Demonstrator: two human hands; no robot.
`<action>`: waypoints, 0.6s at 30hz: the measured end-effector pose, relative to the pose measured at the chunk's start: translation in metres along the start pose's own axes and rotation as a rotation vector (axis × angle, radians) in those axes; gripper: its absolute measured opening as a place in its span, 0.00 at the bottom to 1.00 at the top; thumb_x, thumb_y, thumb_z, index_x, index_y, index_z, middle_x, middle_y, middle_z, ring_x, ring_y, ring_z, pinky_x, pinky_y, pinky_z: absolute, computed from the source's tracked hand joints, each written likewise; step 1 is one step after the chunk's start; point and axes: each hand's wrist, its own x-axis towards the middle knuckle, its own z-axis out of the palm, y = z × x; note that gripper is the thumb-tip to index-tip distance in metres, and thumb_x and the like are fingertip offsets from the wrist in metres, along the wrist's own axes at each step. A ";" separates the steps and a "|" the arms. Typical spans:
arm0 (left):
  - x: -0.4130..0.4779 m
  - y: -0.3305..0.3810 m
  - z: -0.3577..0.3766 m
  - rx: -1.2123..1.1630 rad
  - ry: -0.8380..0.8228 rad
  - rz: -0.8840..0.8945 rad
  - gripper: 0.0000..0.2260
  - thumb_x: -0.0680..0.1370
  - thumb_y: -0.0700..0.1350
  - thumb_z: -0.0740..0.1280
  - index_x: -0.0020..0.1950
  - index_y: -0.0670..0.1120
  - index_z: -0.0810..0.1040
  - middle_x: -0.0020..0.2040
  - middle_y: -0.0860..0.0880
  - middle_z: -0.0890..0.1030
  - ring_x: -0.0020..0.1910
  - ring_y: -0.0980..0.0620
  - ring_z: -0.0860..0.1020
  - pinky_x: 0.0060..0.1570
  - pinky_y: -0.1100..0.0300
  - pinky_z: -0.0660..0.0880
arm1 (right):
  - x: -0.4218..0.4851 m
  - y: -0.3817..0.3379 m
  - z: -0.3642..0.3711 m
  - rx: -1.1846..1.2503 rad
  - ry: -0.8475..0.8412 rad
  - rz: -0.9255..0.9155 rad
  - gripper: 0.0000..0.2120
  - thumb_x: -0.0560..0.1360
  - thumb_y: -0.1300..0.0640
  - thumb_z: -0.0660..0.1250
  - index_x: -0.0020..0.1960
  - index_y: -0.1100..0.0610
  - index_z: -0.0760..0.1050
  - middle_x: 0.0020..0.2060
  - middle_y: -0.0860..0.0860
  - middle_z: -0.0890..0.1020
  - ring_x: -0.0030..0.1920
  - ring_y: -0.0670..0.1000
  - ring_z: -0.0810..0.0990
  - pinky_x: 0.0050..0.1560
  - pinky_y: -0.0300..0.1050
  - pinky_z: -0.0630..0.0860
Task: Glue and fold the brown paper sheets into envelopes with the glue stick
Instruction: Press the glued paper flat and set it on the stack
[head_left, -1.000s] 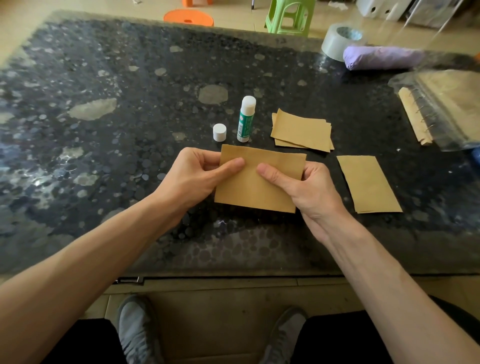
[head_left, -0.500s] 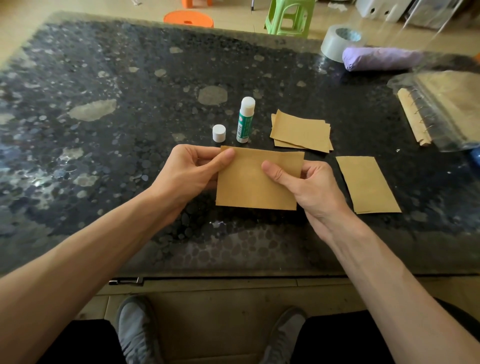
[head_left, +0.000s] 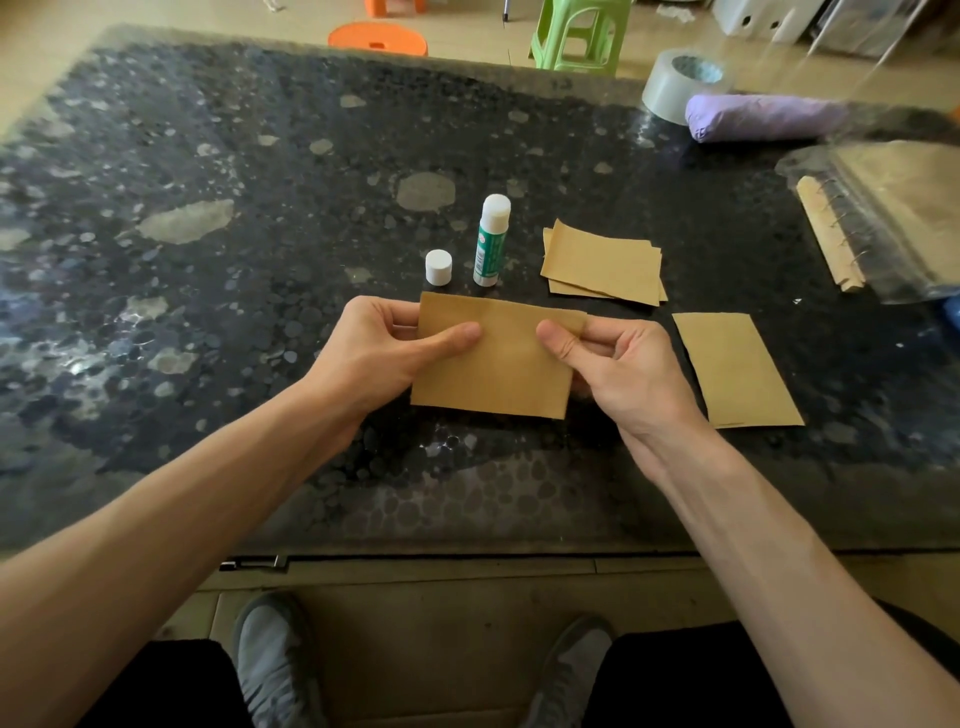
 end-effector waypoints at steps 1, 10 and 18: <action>0.000 0.000 0.000 0.000 0.005 -0.005 0.09 0.75 0.48 0.77 0.53 0.48 0.87 0.46 0.51 0.89 0.47 0.54 0.87 0.45 0.64 0.83 | 0.000 0.000 0.000 -0.002 -0.004 0.002 0.04 0.76 0.53 0.75 0.51 0.51 0.86 0.46 0.46 0.89 0.49 0.45 0.88 0.49 0.42 0.85; -0.001 -0.001 0.001 -0.050 0.024 -0.013 0.09 0.75 0.47 0.77 0.53 0.46 0.87 0.47 0.49 0.89 0.47 0.52 0.88 0.43 0.64 0.83 | -0.003 -0.001 0.003 0.063 -0.046 0.029 0.07 0.75 0.53 0.76 0.52 0.52 0.85 0.47 0.48 0.89 0.50 0.46 0.88 0.48 0.42 0.85; 0.002 -0.004 0.002 -0.058 -0.044 -0.074 0.15 0.72 0.49 0.79 0.56 0.44 0.86 0.49 0.48 0.88 0.50 0.50 0.87 0.51 0.56 0.83 | -0.006 -0.001 0.003 0.038 -0.071 -0.037 0.08 0.72 0.55 0.79 0.51 0.50 0.85 0.48 0.47 0.89 0.50 0.46 0.88 0.48 0.41 0.84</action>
